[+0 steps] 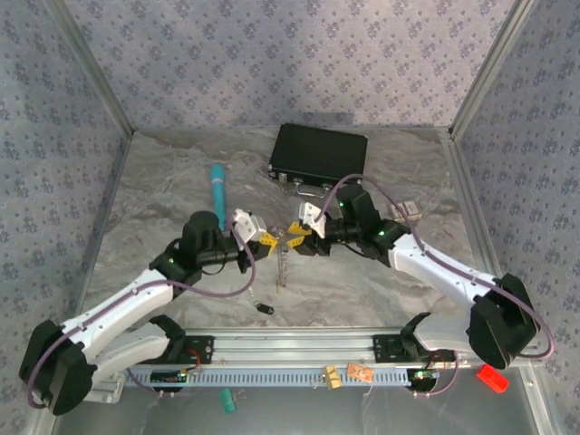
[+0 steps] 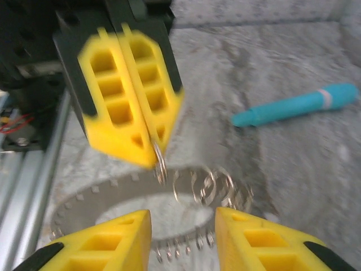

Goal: Put the keys on the keyring

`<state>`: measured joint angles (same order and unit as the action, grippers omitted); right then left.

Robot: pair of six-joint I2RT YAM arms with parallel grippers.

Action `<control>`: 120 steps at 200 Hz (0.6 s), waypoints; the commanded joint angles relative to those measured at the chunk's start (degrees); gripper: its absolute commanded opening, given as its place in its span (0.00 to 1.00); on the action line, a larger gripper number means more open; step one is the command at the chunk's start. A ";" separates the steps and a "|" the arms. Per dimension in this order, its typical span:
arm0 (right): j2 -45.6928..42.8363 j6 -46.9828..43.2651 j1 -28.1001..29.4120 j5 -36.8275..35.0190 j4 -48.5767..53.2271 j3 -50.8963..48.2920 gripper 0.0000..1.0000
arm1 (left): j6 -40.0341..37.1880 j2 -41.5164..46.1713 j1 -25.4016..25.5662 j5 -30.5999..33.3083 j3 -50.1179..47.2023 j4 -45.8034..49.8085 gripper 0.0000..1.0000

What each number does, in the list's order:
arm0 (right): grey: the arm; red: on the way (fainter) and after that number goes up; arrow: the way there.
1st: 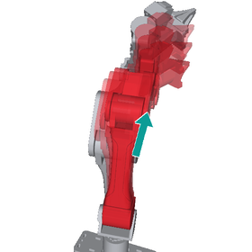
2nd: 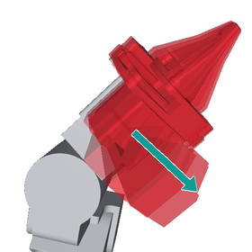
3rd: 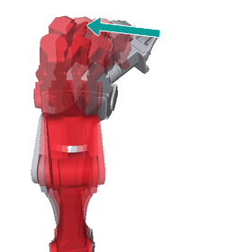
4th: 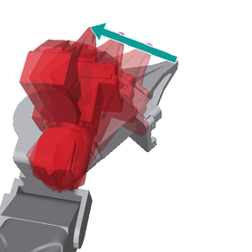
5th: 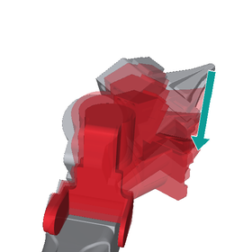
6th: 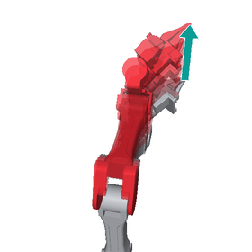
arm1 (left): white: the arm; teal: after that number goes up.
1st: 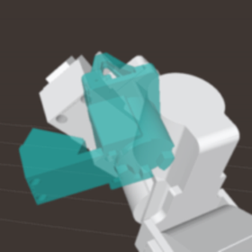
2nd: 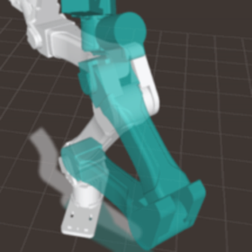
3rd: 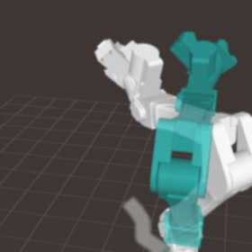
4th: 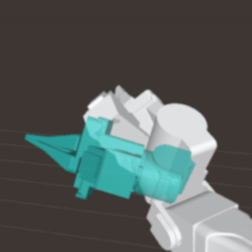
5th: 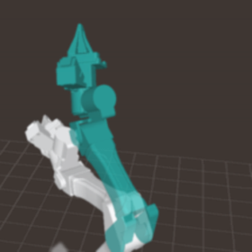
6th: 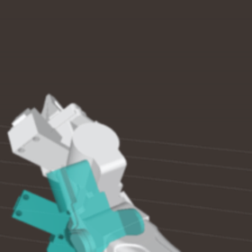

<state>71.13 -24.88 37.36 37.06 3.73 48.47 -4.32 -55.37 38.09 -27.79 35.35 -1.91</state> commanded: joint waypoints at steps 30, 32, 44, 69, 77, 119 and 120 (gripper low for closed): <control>-4.98 2.47 5.57 -5.52 4.66 -1.35 0.28 | 14.38 -8.41 1.20 13.23 18.71 28.79 0.00; -5.02 2.96 6.00 -5.62 4.00 -1.57 0.27 | 14.94 -8.78 1.16 13.21 19.25 29.51 0.00; -5.24 6.10 8.74 -6.67 -0.97 -3.20 0.26 | 17.47 -10.60 1.21 12.73 22.57 32.64 0.00; -3.96 12.62 12.89 -9.42 -12.40 -6.46 0.24 | 20.93 -13.70 1.48 12.81 28.28 37.94 0.00; -3.08 14.01 13.69 -10.18 -15.12 -7.17 0.24 | 21.87 -14.54 1.52 12.85 29.89 39.30 0.00; 2.46 17.47 14.75 -17.55 -21.65 -8.38 0.31 | 27.62 -17.11 1.51 10.78 34.22 42.64 0.00; 2.58 17.44 14.71 -17.72 -21.65 -8.34 0.31 | 27.70 -17.12 1.58 10.72 34.37 42.67 0.00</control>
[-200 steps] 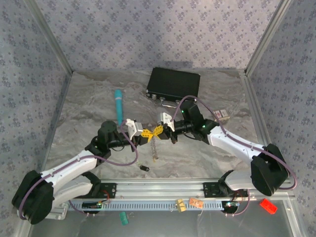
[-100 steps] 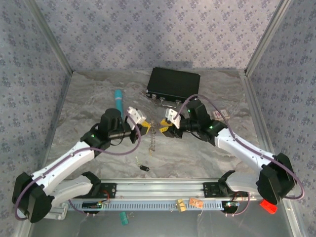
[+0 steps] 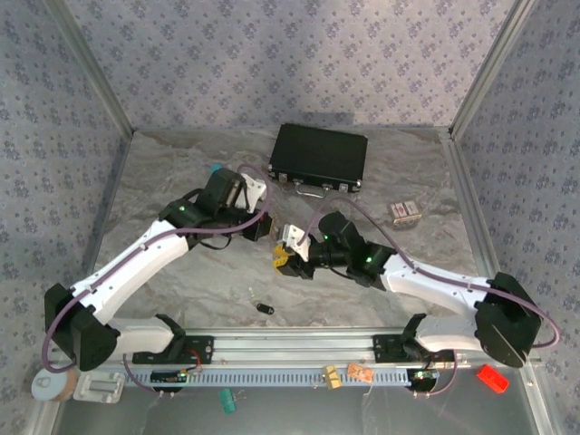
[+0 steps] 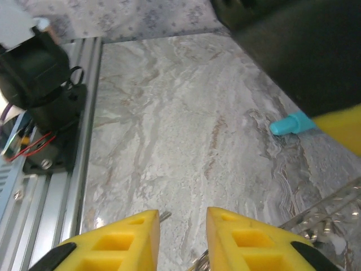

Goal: Put the keys on the keyring

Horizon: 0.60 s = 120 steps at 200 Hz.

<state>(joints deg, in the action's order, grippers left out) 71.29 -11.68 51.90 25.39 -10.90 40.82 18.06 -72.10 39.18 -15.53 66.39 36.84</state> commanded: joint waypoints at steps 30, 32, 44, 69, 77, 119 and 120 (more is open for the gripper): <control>3.43 4.97 -0.46 -15.56 -7.03 -0.80 0.33 | 5.87 -1.42 0.58 -2.13 4.54 7.07 0.00; 3.31 4.97 -0.54 -15.74 -7.03 -0.82 0.33 | 5.81 -1.46 0.55 -2.16 4.54 7.23 0.00; 2.68 4.78 -0.83 -16.02 -6.95 -1.24 0.34 | 4.82 -1.53 0.63 -2.23 4.28 8.11 0.00; 0.64 1.88 -0.91 -10.90 -4.30 -1.51 0.34 | 0.04 -1.69 0.64 -3.23 3.25 9.15 0.00; -0.46 -0.03 -1.22 -8.82 -2.99 -1.83 0.34 | -2.76 -1.58 0.68 -3.66 2.89 9.22 0.00; -7.04 -9.83 -7.20 10.31 12.72 0.49 0.32 | -19.40 2.57 2.70 -1.74 -3.50 2.57 0.00; -7.17 -9.97 -7.45 10.48 13.04 0.53 0.32 | -19.74 2.70 2.72 -1.72 -3.70 2.46 0.00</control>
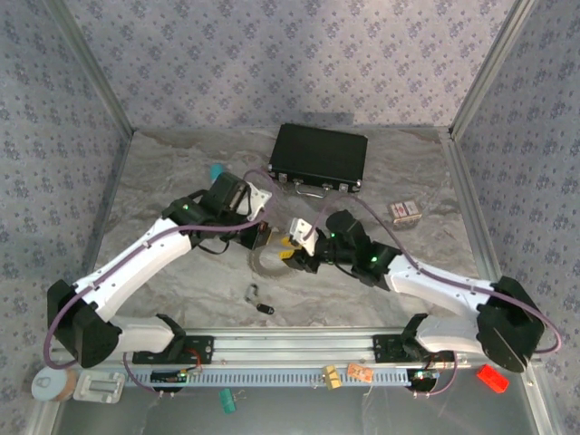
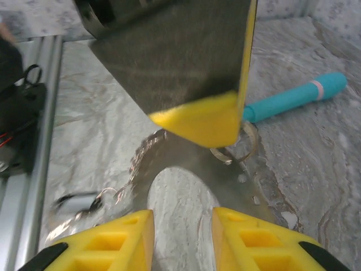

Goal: Put the keys on the keyring

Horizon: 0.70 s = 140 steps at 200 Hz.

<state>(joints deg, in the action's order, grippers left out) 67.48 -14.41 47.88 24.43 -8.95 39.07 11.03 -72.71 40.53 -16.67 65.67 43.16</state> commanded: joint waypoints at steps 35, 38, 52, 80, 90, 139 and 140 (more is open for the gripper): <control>-4.39 -9.60 -9.09 12.72 15.44 4.43 0.28 | -22.62 4.05 1.78 -4.13 -3.20 -4.63 0.00; -4.25 -9.80 -9.25 12.75 15.50 4.60 0.28 | -23.29 3.94 1.80 -4.67 -3.02 -4.66 0.00; -3.09 -10.34 -9.67 12.64 15.31 5.69 0.27 | -26.07 3.63 1.96 -6.59 -2.15 -2.06 0.00; 0.10 -10.38 -9.17 13.58 13.63 7.53 0.28 | -30.17 2.87 2.10 -8.38 -1.34 -0.95 0.00; 1.07 -10.07 -8.67 13.71 12.66 7.62 0.29 | -31.00 2.21 2.12 -8.45 -0.72 -0.54 0.00; 4.15 -6.69 -6.32 15.45 5.20 5.54 0.30 | -34.27 -0.21 2.13 -10.80 1.01 0.34 0.00; 4.19 -6.60 -6.31 15.51 5.05 5.47 0.30 | -34.38 -0.27 2.15 -10.87 1.02 0.39 0.00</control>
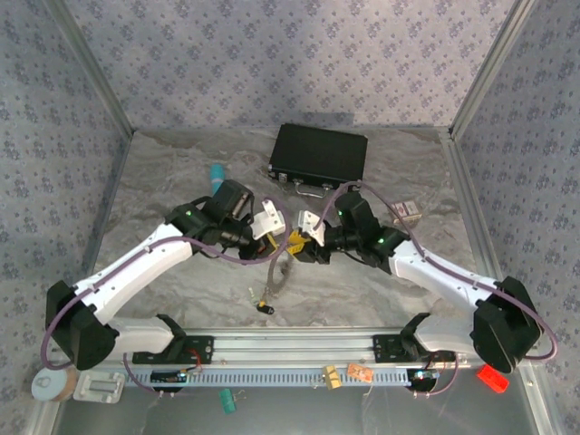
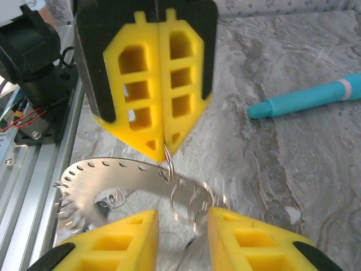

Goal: Put the keys on the keyring

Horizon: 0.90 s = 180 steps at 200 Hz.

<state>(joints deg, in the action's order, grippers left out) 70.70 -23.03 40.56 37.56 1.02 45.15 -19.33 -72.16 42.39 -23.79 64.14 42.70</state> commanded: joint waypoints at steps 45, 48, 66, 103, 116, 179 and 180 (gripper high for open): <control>1.79 3.37 2.07 2.45 -7.52 -1.29 0.28 | -6.27 -1.43 0.24 -7.00 3.04 1.43 0.00; 1.81 3.38 2.05 2.43 -7.48 -1.44 0.28 | -6.58 -1.32 0.29 -7.18 2.94 1.42 0.00; 1.74 3.34 2.06 2.59 -7.61 -1.98 0.28 | -7.08 -0.96 0.31 -7.50 2.75 0.93 0.00; -0.97 5.31 0.16 5.79 -12.51 -6.22 0.30 | -7.36 -0.96 0.31 -7.19 2.85 1.07 0.00; -2.40 5.60 -0.64 5.99 -14.50 -8.21 0.31 | -7.35 -0.95 0.31 -7.11 2.66 0.77 0.00; -1.30 5.62 0.04 4.88 -17.46 -8.54 0.30 | -8.33 -0.83 0.29 -8.49 2.65 0.53 0.00; -1.24 5.62 0.09 4.97 -17.45 -8.52 0.30 | -8.34 -0.86 0.27 -8.48 2.65 0.54 0.00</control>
<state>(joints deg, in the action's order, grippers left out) 69.04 -18.41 40.05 41.60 -13.37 36.18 -25.82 -73.52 42.41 -29.34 64.77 44.77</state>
